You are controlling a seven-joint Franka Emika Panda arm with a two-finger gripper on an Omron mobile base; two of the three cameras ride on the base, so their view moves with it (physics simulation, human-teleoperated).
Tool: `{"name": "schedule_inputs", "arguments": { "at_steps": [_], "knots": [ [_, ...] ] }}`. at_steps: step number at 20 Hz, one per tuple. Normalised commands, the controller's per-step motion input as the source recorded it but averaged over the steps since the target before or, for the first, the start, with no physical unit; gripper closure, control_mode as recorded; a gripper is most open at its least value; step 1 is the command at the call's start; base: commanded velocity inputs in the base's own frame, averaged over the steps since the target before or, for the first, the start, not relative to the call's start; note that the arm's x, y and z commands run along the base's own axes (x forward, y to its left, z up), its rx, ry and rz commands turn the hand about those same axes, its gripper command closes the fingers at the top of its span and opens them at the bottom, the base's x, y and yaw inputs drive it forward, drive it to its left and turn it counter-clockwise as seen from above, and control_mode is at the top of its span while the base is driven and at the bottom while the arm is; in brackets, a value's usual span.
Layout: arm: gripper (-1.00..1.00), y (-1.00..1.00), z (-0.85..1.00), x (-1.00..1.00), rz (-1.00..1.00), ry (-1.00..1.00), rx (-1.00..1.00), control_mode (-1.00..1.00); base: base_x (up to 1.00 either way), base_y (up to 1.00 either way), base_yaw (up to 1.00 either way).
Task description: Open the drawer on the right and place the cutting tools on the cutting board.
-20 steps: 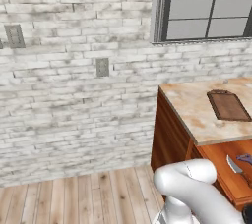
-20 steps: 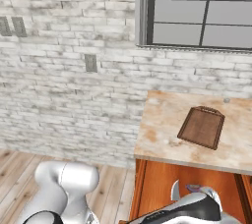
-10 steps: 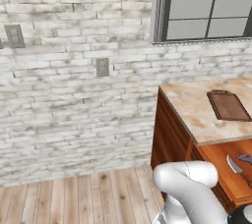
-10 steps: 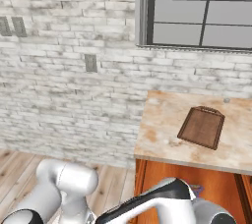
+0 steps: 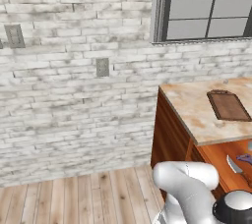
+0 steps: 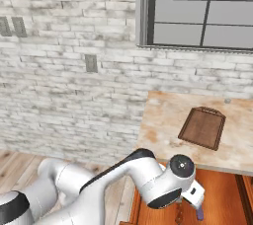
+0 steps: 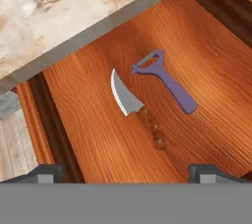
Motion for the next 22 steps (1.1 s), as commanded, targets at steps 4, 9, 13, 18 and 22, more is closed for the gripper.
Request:
{"name": "schedule_inputs", "arguments": {
  "at_steps": [4, 9, 13, 18, 22],
  "knots": [
    [-1.00, 0.04, -0.29, 0.37, 0.00, 0.18, -0.01, -1.00, 0.00, 0.00, 0.00],
    [-1.00, -0.03, -0.40, 0.57, 0.06, 0.26, 0.00, -1.00, 0.00, 0.00, 0.00],
    [-1.00, -0.37, -0.46, 0.15, 0.00, 0.16, 0.01, -1.00, 0.00, 0.00, 0.00],
    [-1.00, -0.63, -0.41, 0.00, -0.02, 0.06, 0.09, -1.00, 0.00, 0.00, 0.00],
    [-1.00, -0.10, -0.12, 0.02, 0.00, 0.01, 0.09, -1.00, 0.00, 0.00, 0.00]
  ]
}}
